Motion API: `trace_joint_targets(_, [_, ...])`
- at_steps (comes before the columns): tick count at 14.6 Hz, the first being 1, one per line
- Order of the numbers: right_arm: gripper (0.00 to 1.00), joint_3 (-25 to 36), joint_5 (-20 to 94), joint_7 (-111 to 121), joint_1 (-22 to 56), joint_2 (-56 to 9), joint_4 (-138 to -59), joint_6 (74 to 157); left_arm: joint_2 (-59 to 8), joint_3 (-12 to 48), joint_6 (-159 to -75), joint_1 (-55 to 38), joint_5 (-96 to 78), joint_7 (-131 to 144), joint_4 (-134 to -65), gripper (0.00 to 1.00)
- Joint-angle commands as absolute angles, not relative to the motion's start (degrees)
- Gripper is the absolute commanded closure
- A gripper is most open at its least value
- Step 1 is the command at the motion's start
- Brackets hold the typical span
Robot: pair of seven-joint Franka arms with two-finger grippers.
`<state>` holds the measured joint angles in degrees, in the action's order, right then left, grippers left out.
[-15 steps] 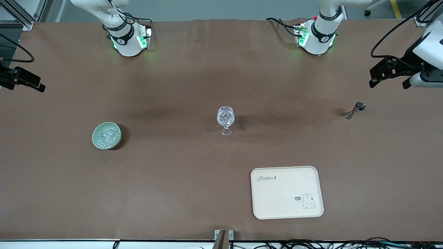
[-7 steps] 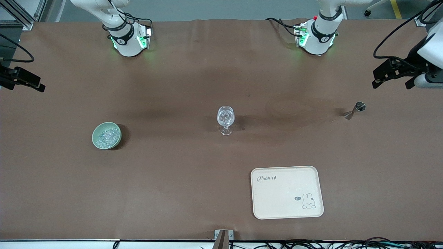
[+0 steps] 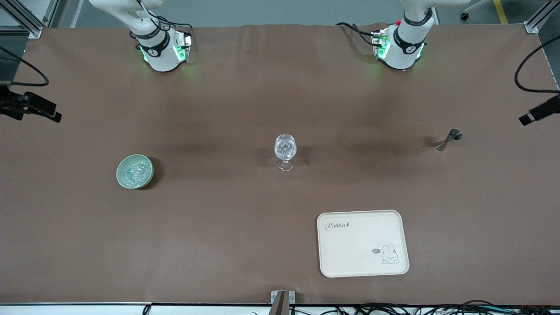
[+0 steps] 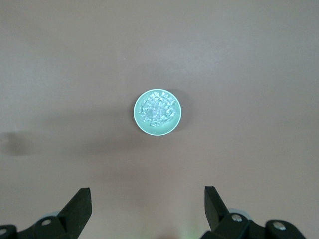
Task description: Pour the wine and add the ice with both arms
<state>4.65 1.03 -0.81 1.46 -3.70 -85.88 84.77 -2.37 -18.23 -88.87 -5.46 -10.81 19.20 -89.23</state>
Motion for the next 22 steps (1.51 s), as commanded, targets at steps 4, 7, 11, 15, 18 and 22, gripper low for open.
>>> trace_joint_targets(4, [0.0,4.57,0.88,1.49,1.85,-6.59,-103.59,104.55,-14.12,-27.32,-87.11,-4.23,-21.86,32.94,-88.77,0.0])
trace_joint_targets(7, [0.0,4.57,0.88,3.77,1.32,-8.34,-112.82,117.99,-20.19,-32.24,-86.49,-1.76,-31.7,33.75,-88.94,0.0])
trace_joint_targets(11, [0.0,4.48,0.88,5.36,0.79,-11.24,-121.62,133.04,-27.67,-39.44,-84.55,-1.14,-42.51,26.05,-94.73,0.0])
trace_joint_targets(15, [0.0,4.48,0.88,5.8,0.97,-14.94,-125.77,143.6,-36.02,-44.2,-81.05,-0.18,-50.88,19.35,-97.11,0.0])
trace_joint_targets(18, [0.0,4.48,0.88,5.98,1.14,-16.79,-125.86,145.28,-36.21,-45.08,-81.04,-0.26,-52.03,13.12,-104.13,0.0])
trace_joint_targets(22, [0.17,4.57,0.88,6.15,1.93,-18.19,-125.86,147.3,-36.82,-46.14,-81.38,-1.23,-55.27,10.99,-106.26,0.0])
